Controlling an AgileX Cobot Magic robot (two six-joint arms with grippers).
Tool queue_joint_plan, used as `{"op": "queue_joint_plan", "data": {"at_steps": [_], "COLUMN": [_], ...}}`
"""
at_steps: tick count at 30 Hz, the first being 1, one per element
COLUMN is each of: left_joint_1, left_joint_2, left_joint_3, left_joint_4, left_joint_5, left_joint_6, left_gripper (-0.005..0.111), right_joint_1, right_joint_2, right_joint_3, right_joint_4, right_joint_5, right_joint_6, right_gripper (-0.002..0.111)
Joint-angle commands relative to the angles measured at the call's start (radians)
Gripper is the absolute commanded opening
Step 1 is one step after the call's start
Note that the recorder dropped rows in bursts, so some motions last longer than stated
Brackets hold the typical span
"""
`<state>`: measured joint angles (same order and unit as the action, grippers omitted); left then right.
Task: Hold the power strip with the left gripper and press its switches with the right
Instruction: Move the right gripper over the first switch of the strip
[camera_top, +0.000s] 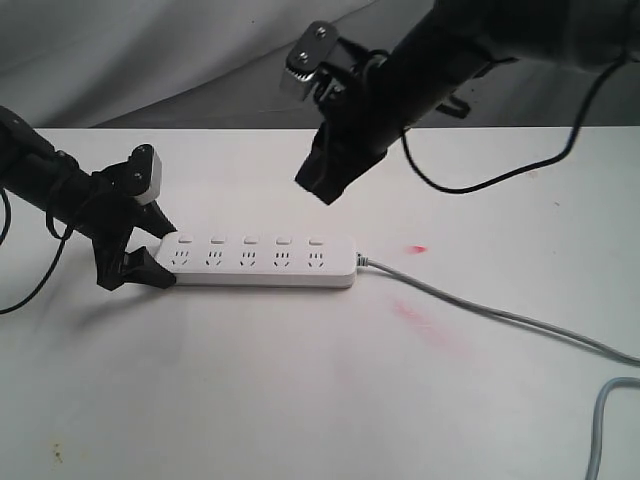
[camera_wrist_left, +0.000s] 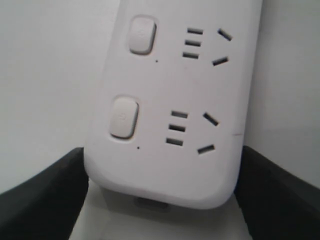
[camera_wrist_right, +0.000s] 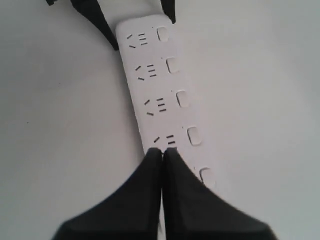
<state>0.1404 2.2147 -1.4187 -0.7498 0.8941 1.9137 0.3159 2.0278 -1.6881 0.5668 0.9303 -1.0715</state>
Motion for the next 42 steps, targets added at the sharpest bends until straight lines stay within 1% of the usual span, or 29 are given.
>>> {"op": "queue_joint_plan", "data": {"at_steps": [1, 6, 14, 19, 22, 24, 29, 31, 35, 42], "left_joint_1": [0.0, 0.0, 0.0, 0.0, 0.0, 0.0, 0.0, 0.0, 0.0, 0.0], "left_joint_2": [-0.002, -0.002, -0.002, -0.002, -0.002, -0.002, -0.002, -0.002, -0.002, -0.002], "left_joint_3": [-0.005, -0.005, -0.005, -0.005, -0.005, -0.005, -0.005, -0.005, -0.005, -0.005], "left_joint_4": [-0.008, -0.008, -0.008, -0.008, -0.008, -0.008, -0.008, -0.008, -0.008, -0.008], "left_joint_5": [-0.003, -0.003, -0.003, -0.003, -0.003, -0.003, -0.003, -0.003, -0.003, -0.003], "left_joint_6": [-0.001, 0.002, 0.002, 0.0, 0.0, 0.0, 0.002, 0.002, 0.002, 0.0], "left_gripper": [0.057, 0.057, 0.057, 0.057, 0.057, 0.057, 0.057, 0.057, 0.057, 0.057], "right_joint_1": [0.049, 0.087, 0.114, 0.136, 0.149, 0.154, 0.164, 0.166, 0.173, 0.189], "right_joint_2": [0.103, 0.21, 0.348, 0.385, 0.39, 0.392, 0.423, 0.442, 0.463, 0.48], "right_joint_3": [-0.111, -0.235, -0.393, -0.405, -0.405, -0.405, -0.405, -0.408, -0.408, -0.408], "right_joint_4": [0.014, 0.017, 0.104, 0.152, 0.151, 0.151, 0.16, 0.16, 0.16, 0.183], "right_joint_5": [-0.014, -0.014, -0.099, -0.248, -0.277, -0.286, -0.298, -0.298, -0.325, -0.402], "right_joint_6": [-0.036, -0.073, -0.105, -0.107, -0.109, -0.111, -0.136, -0.141, -0.181, -0.189], "right_gripper": [0.0, 0.0, 0.0, 0.0, 0.001, 0.006, 0.034, 0.043, 0.052, 0.053]}}
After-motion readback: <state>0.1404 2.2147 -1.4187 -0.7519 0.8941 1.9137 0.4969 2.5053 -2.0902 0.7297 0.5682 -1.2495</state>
